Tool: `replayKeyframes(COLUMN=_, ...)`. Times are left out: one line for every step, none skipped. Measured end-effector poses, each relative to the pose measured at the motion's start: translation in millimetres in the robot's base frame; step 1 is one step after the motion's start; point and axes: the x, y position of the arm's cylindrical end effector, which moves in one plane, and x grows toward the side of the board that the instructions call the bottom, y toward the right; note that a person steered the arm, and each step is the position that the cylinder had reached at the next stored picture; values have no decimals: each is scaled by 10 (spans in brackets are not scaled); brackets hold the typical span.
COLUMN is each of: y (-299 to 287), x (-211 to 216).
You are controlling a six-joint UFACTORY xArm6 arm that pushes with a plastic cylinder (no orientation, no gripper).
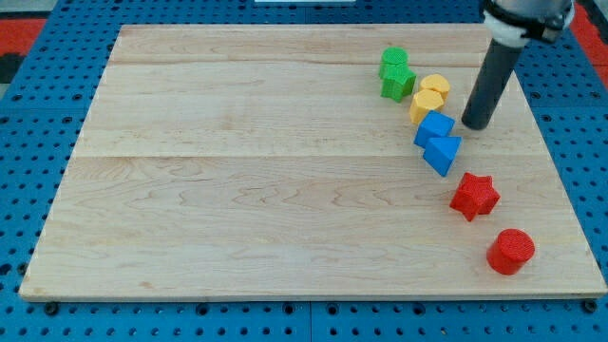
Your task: Move the blue cube to the left side
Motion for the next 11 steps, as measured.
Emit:
replayKeyframes(y=-394, x=-187)
replayKeyframes(y=-444, x=-296)
replayKeyframes(y=-56, x=-296)
replayKeyframes(y=30, x=-413)
replayKeyframes(y=-47, x=-571)
replayKeyframes(y=-50, x=-628)
replayKeyframes(y=-50, x=-687)
replayKeyframes(y=113, x=-653)
replayKeyframes(y=361, x=-79)
replayKeyframes(y=121, x=82)
replayKeyframes(y=-172, x=143)
